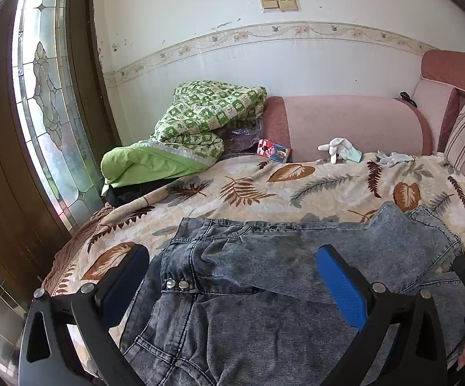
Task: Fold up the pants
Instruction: 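Position both grippers open over the grey denim jeans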
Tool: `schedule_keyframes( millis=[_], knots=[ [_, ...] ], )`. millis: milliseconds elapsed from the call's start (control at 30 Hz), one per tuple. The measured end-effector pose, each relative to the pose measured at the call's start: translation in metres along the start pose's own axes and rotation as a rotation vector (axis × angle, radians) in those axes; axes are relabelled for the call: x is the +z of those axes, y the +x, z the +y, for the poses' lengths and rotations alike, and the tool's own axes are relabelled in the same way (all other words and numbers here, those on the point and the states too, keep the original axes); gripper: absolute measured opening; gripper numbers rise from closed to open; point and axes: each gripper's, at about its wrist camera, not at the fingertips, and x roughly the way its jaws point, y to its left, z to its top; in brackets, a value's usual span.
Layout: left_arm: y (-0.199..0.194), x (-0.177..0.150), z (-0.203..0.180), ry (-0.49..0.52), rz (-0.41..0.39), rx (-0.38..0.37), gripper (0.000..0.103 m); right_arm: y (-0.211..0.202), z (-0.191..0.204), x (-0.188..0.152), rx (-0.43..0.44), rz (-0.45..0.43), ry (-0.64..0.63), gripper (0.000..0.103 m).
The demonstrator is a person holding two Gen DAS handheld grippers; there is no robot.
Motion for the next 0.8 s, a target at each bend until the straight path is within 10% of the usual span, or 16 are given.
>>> schedule_keyframes(
  millis=[800],
  knots=[
    [-0.013, 0.024, -0.042, 0.053, -0.066, -0.058, 0.103, -0.037, -0.019, 0.019, -0.093, -0.125, 0.018, 0.103]
  ],
)
